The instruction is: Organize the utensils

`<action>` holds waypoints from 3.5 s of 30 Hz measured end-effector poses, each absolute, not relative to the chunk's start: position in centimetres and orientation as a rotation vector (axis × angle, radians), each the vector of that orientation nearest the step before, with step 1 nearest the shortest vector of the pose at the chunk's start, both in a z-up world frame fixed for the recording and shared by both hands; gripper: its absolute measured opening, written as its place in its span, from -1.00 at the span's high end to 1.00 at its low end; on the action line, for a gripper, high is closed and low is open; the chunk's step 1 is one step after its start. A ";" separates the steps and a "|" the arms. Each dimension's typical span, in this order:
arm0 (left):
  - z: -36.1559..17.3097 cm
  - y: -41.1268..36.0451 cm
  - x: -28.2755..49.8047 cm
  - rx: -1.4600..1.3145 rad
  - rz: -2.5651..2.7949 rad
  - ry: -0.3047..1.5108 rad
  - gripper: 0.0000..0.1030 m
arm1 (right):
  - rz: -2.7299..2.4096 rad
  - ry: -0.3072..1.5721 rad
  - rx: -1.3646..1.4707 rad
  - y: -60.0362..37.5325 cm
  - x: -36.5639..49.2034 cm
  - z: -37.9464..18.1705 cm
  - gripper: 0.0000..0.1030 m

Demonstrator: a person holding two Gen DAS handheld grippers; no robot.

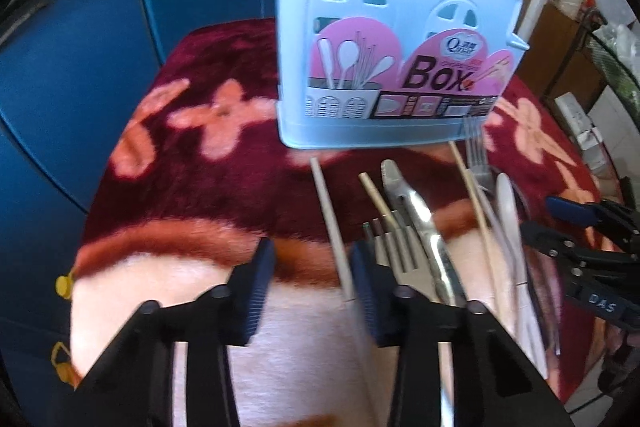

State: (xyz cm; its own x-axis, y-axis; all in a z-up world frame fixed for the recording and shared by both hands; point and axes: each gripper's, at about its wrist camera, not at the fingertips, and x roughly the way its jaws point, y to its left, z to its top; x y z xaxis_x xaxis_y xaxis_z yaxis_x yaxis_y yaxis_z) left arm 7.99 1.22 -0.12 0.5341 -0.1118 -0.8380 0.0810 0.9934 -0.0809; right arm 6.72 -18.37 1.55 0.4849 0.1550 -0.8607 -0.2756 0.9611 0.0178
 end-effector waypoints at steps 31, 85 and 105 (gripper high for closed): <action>6.3 2.0 4.5 -0.263 -0.254 0.736 0.92 | 0.368 0.822 0.157 -21.9 4.0 7.1 0.92; 17.6 3.1 16.6 -0.176 -0.073 0.349 0.92 | 0.329 0.430 0.125 -19.2 13.6 17.9 0.93; 11.8 1.0 16.2 -0.115 -0.092 0.435 0.92 | 0.336 0.573 0.155 -19.1 14.7 12.6 0.90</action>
